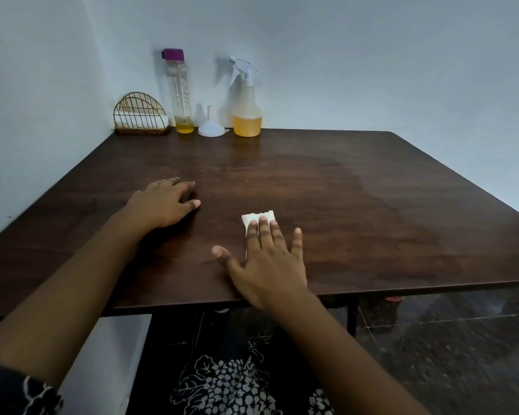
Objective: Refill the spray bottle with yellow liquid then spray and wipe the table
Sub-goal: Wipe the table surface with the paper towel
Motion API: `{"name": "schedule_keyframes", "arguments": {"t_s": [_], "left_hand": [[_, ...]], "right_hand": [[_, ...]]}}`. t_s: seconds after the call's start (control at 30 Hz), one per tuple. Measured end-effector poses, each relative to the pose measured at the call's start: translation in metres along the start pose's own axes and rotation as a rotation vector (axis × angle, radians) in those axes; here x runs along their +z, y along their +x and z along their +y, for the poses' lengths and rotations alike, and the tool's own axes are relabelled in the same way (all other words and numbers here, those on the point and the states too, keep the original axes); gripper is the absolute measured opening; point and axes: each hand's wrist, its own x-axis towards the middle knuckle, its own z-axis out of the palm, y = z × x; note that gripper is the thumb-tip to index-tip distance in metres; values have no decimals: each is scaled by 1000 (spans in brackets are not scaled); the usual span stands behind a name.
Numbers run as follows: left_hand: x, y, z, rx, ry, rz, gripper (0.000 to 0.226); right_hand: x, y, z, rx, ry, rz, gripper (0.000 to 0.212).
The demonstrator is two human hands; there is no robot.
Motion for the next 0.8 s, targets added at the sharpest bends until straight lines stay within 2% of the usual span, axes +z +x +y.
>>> {"name": "schedule_keyframes", "arguments": {"t_s": [0.07,0.17,0.27,0.33,0.47,0.53,0.6,0.7,0.77,0.8], "left_hand": [[-1,1,-8,-33,-38,-7,62],[0,4,-16,-50,-72,-23,63],[1,6,-17,-63,-75,-32,64],[1,6,-17,-63,-76,-46,65],[-3,7,-20,-37,-80,-54,59],[-5,11,-29,-19,-100,-50,51],[-6,14,-43,-29,-111,-33,48],[-5,17,-67,-78,-100,-19,46],[-5,20,-78,-101,-86,-16,46],[-5,21,-82,-108,-84,-8,45]], "right_hand": [[-5,-3,22,39,-15,28,102],[-19,-12,67,220,-55,52,103],[-24,-17,71,314,-58,6,107],[-19,-12,45,268,-55,10,105],[0,4,-35,-7,0,-26,101],[2,8,-52,-84,38,-80,100],[0,8,-36,-70,50,-74,98],[-9,2,0,104,-18,-5,100],[-11,0,-4,175,-38,-13,103],[-10,2,-17,152,-31,-17,104]]}}
